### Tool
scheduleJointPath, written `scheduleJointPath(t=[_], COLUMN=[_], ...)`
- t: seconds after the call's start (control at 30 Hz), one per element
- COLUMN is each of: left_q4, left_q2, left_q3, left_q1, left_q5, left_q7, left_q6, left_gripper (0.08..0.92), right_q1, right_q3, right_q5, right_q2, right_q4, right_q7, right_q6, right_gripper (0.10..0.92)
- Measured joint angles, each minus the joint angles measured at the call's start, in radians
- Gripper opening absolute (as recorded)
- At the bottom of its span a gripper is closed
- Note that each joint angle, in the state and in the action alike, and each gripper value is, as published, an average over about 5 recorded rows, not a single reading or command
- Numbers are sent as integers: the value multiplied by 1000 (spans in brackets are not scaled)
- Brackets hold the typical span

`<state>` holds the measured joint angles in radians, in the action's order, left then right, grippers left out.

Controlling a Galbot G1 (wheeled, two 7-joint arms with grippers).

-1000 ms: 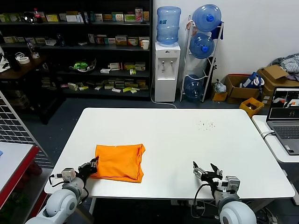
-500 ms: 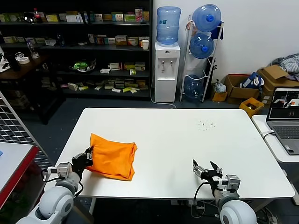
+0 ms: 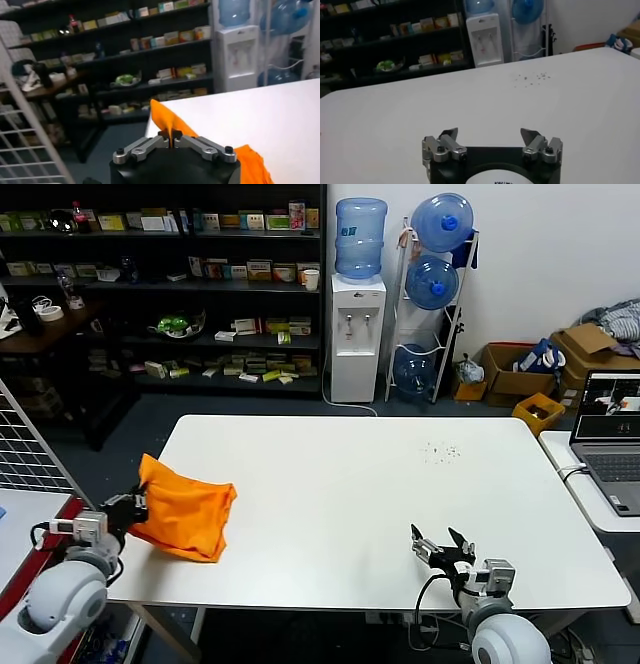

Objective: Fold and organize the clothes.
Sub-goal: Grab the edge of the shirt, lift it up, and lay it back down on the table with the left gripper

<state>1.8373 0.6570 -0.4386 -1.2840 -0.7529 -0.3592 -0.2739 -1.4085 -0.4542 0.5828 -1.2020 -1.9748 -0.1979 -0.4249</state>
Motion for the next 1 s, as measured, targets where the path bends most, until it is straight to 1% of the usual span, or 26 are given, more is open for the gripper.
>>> scheduleJointPath(t=[0.17, 0.27, 0.43, 0.57, 0.67, 0.77, 0.87, 1.0], left_q4=[-44, -54, -42, 9, 70, 129, 160, 157], left_q2=[-77, -108, -129, -121, -93, -41, 41, 174], left_q3=[-28, -36, -35, -11, 41, 130, 239, 379], left_q1=[-9, -14, -6, 12, 40, 94, 169, 273], left_q5=[-26, -39, -69, -135, -212, -295, -364, -423], left_q7=[-7, -14, -32, -65, -111, -177, -247, -322], left_q6=[-7, -15, -32, -54, -73, -93, -108, -121], left_gripper=[109, 109, 109, 109, 109, 109, 109, 109], right_q1=[-5, -8, -16, -23, -31, -39, -48, -55], right_q3=[-2, -3, -9, -15, -21, -26, -30, -32], right_q5=[-1, -2, -9, -17, -26, -37, -47, -60], right_q2=[2, 0, -7, -16, -25, -36, -50, -67], right_q4=[-4, -7, -11, -11, -10, -8, -8, -11], right_q7=[2, 2, 2, 2, 2, 2, 1, -2], right_q6=[6, 8, 11, 12, 12, 10, 8, 5], right_gripper=[823, 823, 823, 823, 823, 823, 823, 823])
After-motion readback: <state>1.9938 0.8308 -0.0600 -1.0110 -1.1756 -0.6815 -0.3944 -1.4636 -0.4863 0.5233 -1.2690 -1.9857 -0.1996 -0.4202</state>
